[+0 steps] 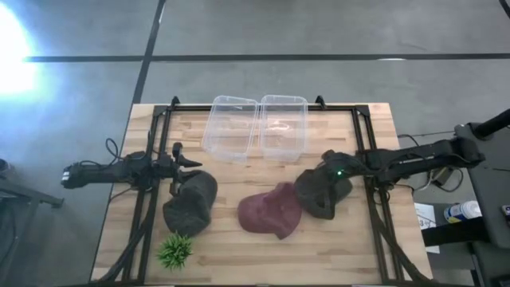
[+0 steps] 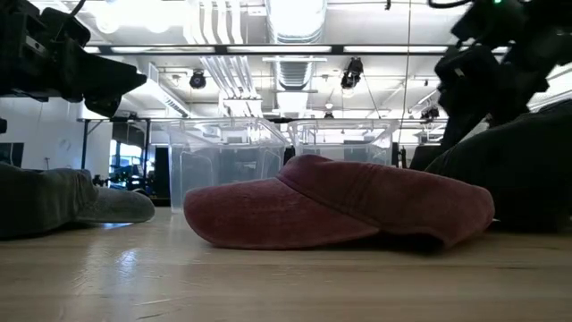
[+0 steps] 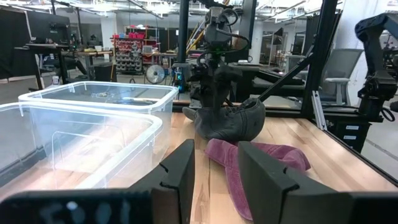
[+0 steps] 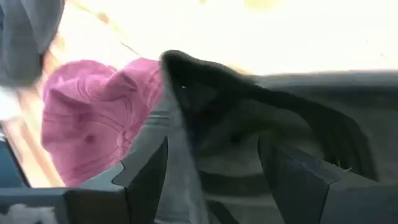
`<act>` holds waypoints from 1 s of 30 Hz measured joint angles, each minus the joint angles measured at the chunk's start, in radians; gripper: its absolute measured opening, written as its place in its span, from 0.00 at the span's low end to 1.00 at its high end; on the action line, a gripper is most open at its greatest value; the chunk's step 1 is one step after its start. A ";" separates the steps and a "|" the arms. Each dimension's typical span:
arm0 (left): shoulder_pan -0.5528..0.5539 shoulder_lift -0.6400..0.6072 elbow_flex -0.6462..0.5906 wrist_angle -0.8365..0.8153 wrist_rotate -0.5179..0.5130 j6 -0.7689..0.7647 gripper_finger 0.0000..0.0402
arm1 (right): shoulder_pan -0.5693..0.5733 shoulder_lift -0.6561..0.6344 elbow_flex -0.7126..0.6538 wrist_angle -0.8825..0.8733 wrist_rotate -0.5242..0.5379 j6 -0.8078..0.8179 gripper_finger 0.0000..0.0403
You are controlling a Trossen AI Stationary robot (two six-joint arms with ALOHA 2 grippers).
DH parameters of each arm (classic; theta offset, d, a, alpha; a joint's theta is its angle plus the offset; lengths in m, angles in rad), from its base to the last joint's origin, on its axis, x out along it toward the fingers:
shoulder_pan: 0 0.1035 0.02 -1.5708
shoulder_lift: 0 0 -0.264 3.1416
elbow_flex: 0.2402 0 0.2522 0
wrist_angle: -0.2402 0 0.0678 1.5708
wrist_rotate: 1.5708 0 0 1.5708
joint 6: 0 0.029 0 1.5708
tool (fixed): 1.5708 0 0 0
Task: Pick and place caps into container
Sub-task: Put the left black cap into the right transparent container
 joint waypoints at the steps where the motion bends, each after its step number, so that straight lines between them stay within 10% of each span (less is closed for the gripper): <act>1: 0.000 0.000 0.000 0.000 0.000 0.000 0.29 | 0.000 0.028 0.011 0.021 -0.010 -0.024 0.61; 9: 0.000 0.000 0.000 0.000 0.000 0.000 0.29 | -0.018 0.239 0.073 0.142 -0.192 -0.091 0.56; 17: 0.000 0.000 0.000 0.000 0.000 0.000 0.29 | -0.018 0.335 0.127 0.207 -0.245 -0.142 0.09; 30: 0.000 0.001 0.000 0.000 0.000 0.000 0.29 | -0.029 0.062 0.259 0.273 -0.283 -0.148 0.02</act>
